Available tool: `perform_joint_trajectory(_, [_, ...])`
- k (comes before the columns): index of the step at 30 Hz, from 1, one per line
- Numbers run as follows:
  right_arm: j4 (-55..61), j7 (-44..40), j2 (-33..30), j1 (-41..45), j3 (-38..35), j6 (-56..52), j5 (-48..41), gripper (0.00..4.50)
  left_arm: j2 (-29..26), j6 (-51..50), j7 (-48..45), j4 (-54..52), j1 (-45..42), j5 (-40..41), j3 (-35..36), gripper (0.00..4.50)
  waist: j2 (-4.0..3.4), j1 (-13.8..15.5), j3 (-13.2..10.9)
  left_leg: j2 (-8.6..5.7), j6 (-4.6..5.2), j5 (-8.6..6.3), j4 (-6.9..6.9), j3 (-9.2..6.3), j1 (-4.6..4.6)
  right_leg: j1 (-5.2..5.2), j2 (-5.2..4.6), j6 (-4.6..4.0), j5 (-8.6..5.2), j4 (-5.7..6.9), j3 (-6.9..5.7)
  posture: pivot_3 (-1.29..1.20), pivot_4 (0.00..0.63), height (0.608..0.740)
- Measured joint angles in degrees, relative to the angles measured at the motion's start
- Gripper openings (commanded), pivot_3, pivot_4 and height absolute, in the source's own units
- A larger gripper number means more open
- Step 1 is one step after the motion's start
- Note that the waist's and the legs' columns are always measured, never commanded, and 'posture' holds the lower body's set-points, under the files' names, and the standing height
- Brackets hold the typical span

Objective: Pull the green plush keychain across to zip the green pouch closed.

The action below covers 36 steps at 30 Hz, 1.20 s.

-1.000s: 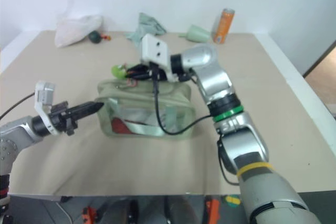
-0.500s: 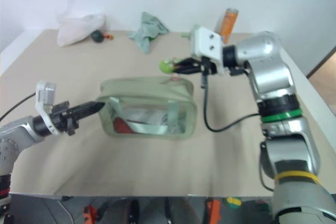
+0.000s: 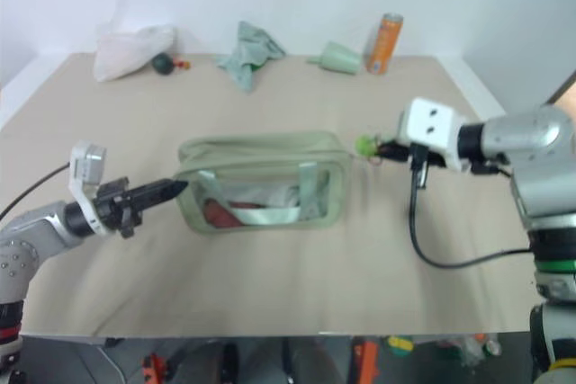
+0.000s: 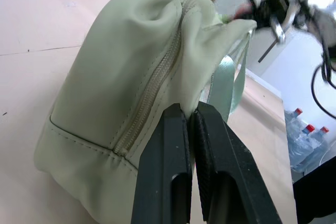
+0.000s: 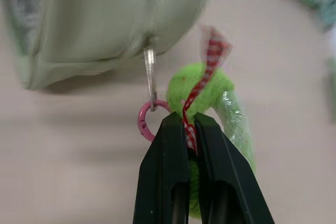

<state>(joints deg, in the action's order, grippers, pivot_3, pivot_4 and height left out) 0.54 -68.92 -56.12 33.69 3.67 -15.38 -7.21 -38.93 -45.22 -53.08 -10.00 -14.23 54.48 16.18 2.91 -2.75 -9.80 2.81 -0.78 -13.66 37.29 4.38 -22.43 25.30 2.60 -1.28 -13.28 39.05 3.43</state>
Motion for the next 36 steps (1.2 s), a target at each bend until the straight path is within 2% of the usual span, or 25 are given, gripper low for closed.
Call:
perform_joint_trajectory(5, [2.0,7.6,13.9,-7.3,3.8,-3.6,-1.0,0.05,-0.2,-0.2,-0.1,0.2,-0.1,0.0,0.0,0.0,-0.05,-0.3,0.0,0.18,-0.24,0.1,0.01,0.01,0.12,0.01,0.19,0.02,0.05,0.15,-0.02,0.0,0.15,0.74])
perform_joint_trajectory(10, [-0.1,9.9,16.4,-7.3,2.7,-4.5,-1.5,1.74,-0.5,-1.9,1.0,0.8,-0.6,0.7,0.3,0.0,0.01,-0.5,0.0,0.31,-0.21,0.14,0.04,0.05,0.25,-0.06,0.33,0.02,0.15,0.15,-0.03,0.0,0.15,0.74])
perform_joint_trajectory(16, [-1.6,7.3,14.0,-5.8,0.1,-7.0,-4.8,3.7,-0.6,-2.8,1.9,1.8,-1.6,0.8,0.6,0.0,0.01,-0.4,0.0,0.34,-0.21,0.13,-0.05,0.02,0.18,-0.01,0.42,-0.12,0.09,0.13,-0.02,0.0,0.15,0.74])
perform_joint_trajectory(17, [-1.6,6.9,13.3,-5.8,-0.5,-7.3,-5.2,4.1,-0.6,-2.9,2.1,2.0,-1.7,0.9,0.7,0.78,0.01,-0.3,0.0,0.34,-0.22,0.11,-0.07,0.02,0.17,0.0,0.42,-0.15,0.07,0.11,-0.02,0.0,0.15,0.74])
perform_joint_trajectory(18, [-1.6,6.8,12.9,-5.7,-1.6,-7.5,-5.9,4.4,-0.6,-3.6,2.6,2.3,-1.9,1.2,0.8,1.06,0.01,-0.3,0.0,0.34,-0.23,0.1,-0.08,0.02,0.14,0.02,0.42,-0.15,0.07,0.11,-0.01,0.0,0.15,0.74])
perform_joint_trajectory(21, [-1.5,5.8,11.6,-5.6,-4.6,-9.9,-9.2,4.5,-0.6,-5.2,3.4,3.3,-2.4,2.0,1.4,2.0,-0.01,-0.2,0.0,0.32,-0.23,0.09,-0.09,0.01,0.07,0.07,0.41,-0.15,0.06,0.09,-0.01,0.0,0.15,0.74])
perform_joint_trajectory(22, [-0.9,3.8,10.1,-6.3,-6.8,-12.2,-12.5,4.5,-0.6,-5.3,3.7,3.4,-2.5,2.3,1.8,2.46,-0.03,0.0,0.0,0.29,-0.24,0.09,-0.1,-0.01,0.04,0.07,0.38,-0.15,0.06,0.07,-0.02,0.0,0.15,0.74])
perform_joint_trajectory(26, [0.8,1.2,6.4,-7.6,-13.9,-16.7,-19.7,4.5,-0.7,-5.1,4.8,3.4,-2.7,1.7,2.6,3.78,-0.03,0.1,0.0,0.18,-0.23,0.08,-0.08,0.0,0.03,0.04,0.23,-0.12,0.05,0.04,-0.03,0.0,0.15,0.74])
perform_joint_trajectory(31, [1.5,2.4,5.6,-10.6,-20.8,-22.0,-25.6,4.5,-1.8,-5.2,6.1,3.4,-0.7,1.9,5.5,3.78,-0.02,0.0,0.0,0.14,-0.22,0.07,-0.02,0.04,0.04,0.03,0.18,-0.07,0.08,0.04,0.03,0.0,0.15,0.74])
perform_joint_trajectory(36, [7.2,5.4,5.5,-17.2,-27.9,-26.8,-31.4,4.5,-5.0,-2.5,6.4,7.0,5.3,-0.3,12.3,3.78,-0.03,-0.1,0.0,0.16,-0.22,0.07,-0.2,0.02,0.13,0.03,0.21,-0.09,0.0,0.04,0.0,0.0,0.15,0.74])
